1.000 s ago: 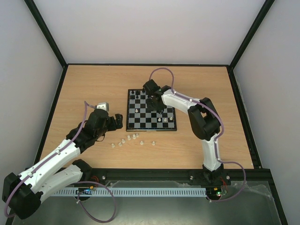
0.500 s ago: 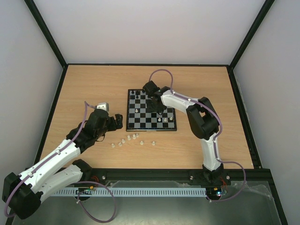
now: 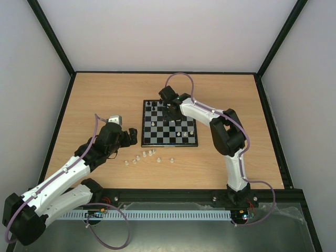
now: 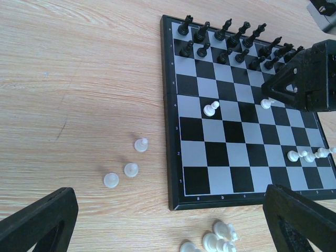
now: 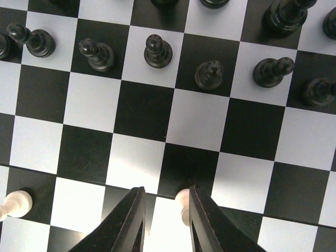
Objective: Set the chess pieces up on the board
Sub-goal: Pick up the chess piece from the chessboard.
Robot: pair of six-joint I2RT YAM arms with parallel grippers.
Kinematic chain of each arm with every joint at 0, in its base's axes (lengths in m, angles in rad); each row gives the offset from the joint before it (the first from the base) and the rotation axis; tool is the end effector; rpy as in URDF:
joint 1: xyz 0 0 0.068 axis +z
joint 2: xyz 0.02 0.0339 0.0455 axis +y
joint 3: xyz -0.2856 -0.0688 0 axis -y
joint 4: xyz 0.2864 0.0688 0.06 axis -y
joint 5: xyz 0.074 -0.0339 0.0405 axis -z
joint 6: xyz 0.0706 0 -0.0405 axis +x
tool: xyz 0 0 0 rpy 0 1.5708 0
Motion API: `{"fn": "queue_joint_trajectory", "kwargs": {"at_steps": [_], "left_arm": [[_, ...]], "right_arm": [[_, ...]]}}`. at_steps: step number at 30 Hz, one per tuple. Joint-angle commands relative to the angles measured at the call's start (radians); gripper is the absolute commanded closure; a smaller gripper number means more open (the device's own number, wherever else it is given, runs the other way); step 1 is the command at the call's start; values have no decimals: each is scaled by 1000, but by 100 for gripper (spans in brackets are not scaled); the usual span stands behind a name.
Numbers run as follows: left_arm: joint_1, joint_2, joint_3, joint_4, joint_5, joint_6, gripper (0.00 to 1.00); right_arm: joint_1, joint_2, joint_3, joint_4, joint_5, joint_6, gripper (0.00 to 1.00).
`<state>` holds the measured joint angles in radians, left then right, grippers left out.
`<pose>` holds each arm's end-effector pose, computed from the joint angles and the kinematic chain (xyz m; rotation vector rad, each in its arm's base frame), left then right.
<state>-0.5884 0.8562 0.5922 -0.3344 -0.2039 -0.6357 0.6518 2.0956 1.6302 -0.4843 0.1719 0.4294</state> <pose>0.2103 -0.1231 0.2318 -0.1703 2.1889 -0.4821 0.4283 0.3116 0.1690 -0.2099 2.5065 0.2295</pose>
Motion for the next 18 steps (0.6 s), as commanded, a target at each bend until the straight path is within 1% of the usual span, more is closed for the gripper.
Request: {"fn": "queue_joint_trajectory", "kwargs": {"at_steps": [1, 12, 18], "left_arm": [[4, 1, -13, 7, -13, -2, 0], [3, 8, -18, 14, -11, -2, 0], [4, 8, -20, 15, -12, -3, 1]], "right_arm": [[-7, 33, 35, -49, 18, -11, 76], [-9, 44, 23, -54, 45, -11, 76], [-9, 40, 14, -60, 44, -11, 81]]}}
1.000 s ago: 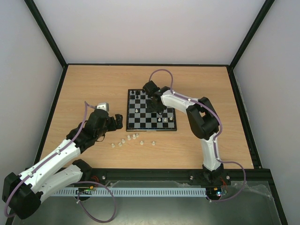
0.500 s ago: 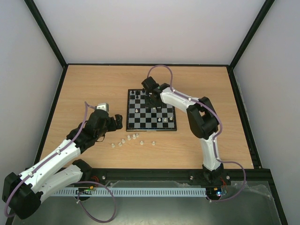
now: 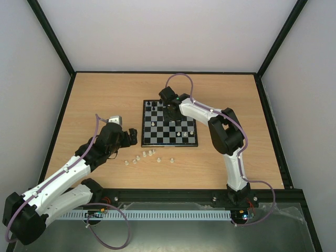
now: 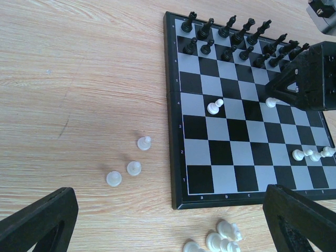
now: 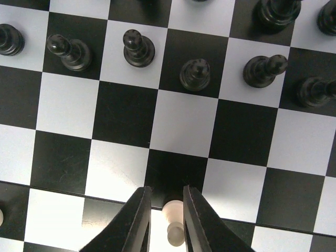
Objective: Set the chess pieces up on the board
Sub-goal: Pick up the chess piece from the chessboard, then place the chess piece on the chessboard.
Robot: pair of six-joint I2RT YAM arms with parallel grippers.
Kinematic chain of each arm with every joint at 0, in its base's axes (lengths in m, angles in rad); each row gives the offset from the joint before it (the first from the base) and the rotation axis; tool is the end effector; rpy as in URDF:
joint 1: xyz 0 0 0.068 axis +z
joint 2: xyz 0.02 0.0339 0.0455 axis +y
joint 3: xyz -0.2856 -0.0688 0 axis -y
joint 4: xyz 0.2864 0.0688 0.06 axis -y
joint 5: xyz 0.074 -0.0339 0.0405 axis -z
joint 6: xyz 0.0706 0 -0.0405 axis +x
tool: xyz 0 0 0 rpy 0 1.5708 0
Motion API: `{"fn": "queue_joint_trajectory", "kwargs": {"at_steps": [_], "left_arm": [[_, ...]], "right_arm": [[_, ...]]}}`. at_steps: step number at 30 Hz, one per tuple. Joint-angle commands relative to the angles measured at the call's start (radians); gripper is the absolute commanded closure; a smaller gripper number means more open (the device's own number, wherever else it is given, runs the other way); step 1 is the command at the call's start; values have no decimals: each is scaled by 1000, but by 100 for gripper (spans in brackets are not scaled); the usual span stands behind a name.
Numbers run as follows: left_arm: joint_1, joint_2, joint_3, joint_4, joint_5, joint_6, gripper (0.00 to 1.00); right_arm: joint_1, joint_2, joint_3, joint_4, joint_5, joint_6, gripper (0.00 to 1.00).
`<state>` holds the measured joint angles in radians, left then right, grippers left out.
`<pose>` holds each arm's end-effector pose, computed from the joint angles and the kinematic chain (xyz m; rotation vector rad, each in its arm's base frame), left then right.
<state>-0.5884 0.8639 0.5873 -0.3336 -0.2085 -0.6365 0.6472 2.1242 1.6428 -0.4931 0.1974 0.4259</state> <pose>0.2108 -0.1231 0.2282 -0.1729 2.1982 -0.4709 0.4329 0.3098 0.1585 -0.2025 2.5188 0.1818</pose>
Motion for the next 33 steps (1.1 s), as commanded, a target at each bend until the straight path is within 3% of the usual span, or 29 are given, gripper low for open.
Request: {"fn": "queue_joint_trajectory", "kwargs": {"at_steps": [1, 11, 16, 22, 33], "left_arm": [[4, 1, -16, 15, -7, -2, 1], [4, 1, -23, 22, -1, -7, 1], [3, -5, -25, 19, -2, -7, 0], [4, -4, -26, 20, -2, -9, 0], [3, -6, -42, 31, -1, -30, 0]], "right_arm": [[-4, 9, -2, -54, 18, -7, 81], [-4, -12, -37, -53, 42, -6, 78], [-4, -18, -40, -45, 28, -6, 90], [-2, -48, -54, -43, 20, -11, 97], [70, -195, -215, -57, -23, -16, 97]]}}
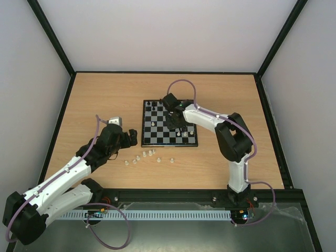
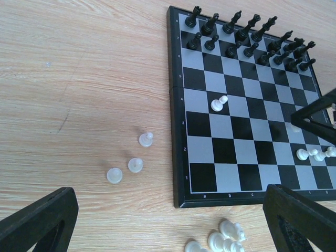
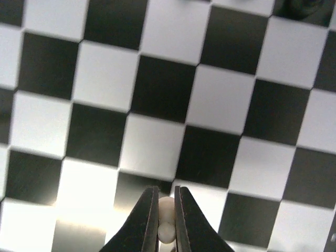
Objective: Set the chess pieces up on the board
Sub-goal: Place the chess piece on the chessboard.
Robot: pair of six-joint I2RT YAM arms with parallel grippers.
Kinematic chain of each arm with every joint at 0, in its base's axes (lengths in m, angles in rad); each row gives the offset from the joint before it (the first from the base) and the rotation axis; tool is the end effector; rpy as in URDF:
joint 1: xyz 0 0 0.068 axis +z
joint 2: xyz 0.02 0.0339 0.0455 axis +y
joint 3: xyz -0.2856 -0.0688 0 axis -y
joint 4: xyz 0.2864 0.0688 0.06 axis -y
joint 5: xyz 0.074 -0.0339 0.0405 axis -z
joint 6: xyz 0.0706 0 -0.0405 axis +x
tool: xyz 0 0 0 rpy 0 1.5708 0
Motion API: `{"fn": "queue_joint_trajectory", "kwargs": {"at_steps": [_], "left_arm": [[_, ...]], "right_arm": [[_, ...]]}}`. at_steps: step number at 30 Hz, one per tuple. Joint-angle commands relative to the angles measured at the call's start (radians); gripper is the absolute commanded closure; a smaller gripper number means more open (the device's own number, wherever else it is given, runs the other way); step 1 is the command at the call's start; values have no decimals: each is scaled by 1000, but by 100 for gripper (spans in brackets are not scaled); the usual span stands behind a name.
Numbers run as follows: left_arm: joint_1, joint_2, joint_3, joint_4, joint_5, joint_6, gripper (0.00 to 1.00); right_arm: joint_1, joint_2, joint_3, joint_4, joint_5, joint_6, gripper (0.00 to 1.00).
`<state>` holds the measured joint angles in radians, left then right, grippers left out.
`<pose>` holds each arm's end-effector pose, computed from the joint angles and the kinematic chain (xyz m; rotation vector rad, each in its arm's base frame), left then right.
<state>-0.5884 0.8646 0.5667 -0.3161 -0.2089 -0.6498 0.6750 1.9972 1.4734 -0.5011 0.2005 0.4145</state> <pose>0.2103 -0.1227 0.2217 -0.1876 2.2016 -0.4756 0.3917 0.2955 0.1599 -0.2620 2.5575 0.1517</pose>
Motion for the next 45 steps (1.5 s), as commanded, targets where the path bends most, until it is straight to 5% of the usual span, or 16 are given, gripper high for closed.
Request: {"fn": "queue_joint_trajectory", "kwargs": {"at_steps": [1, 26, 37, 45], "left_arm": [[3, -7, -23, 15, -2, -17, 1], [3, -14, -37, 18, -3, -22, 1], [4, -19, -28, 12, -4, -22, 1], [4, -47, -11, -16, -25, -24, 1]], "right_arm": [[51, -77, -59, -45, -35, -4, 97], [82, -33, -99, -36, -56, 7, 96], [83, -65, -67, -61, -56, 2, 71], [90, -38, 96, -102, -89, -23, 68]]}}
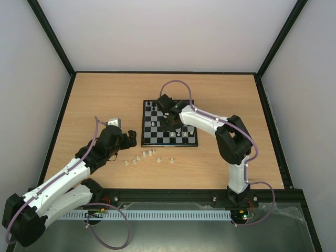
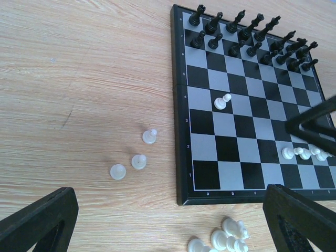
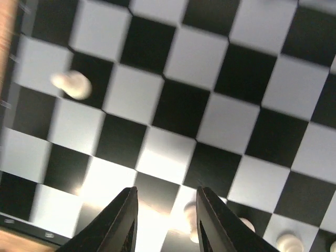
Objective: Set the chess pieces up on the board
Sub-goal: Place the chess piece on the chessboard, then pick up the chess piece from the chessboard.
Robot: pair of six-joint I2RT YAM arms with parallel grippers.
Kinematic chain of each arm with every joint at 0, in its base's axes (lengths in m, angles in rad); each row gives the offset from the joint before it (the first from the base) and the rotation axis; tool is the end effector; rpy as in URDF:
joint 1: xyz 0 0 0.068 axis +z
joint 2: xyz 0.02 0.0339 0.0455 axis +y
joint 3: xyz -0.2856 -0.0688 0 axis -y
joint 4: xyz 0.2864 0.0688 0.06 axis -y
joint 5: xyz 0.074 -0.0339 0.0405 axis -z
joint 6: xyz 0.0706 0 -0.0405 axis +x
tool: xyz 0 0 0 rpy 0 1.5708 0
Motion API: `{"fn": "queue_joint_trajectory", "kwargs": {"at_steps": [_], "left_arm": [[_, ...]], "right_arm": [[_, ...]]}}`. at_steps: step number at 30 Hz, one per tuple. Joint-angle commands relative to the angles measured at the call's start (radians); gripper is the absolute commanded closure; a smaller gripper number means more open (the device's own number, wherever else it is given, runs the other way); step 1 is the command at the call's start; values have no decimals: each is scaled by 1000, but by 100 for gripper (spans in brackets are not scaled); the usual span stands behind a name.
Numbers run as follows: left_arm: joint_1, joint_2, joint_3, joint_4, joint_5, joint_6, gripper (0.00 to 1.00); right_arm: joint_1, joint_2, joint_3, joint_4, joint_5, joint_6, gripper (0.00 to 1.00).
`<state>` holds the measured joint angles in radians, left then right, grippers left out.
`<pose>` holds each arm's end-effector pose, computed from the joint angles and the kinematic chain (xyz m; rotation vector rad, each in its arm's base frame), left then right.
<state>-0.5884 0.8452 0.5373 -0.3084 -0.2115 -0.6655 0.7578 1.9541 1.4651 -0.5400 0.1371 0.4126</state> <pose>0.2065 -0.1199 0.2149 -0.2063 2.2027 -0.4803 0.3568 0.3243 0.1735 -0.3985 2.5750 0.2505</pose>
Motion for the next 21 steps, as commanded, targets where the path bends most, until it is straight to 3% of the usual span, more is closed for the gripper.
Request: {"fn": "queue_joint_trajectory", "kwargs": {"at_steps": [1, 12, 21], "left_arm": [[4, -33, 19, -27, -26, -9, 0], [5, -60, 15, -43, -51, -23, 0], [4, -54, 10, -36, -52, -20, 1]], "right_arm": [[8, 23, 141, -69, -33, -27, 68], [16, 279, 463, -147, -89, -66, 68], [35, 363, 538, -189, -65, -69, 71]]}}
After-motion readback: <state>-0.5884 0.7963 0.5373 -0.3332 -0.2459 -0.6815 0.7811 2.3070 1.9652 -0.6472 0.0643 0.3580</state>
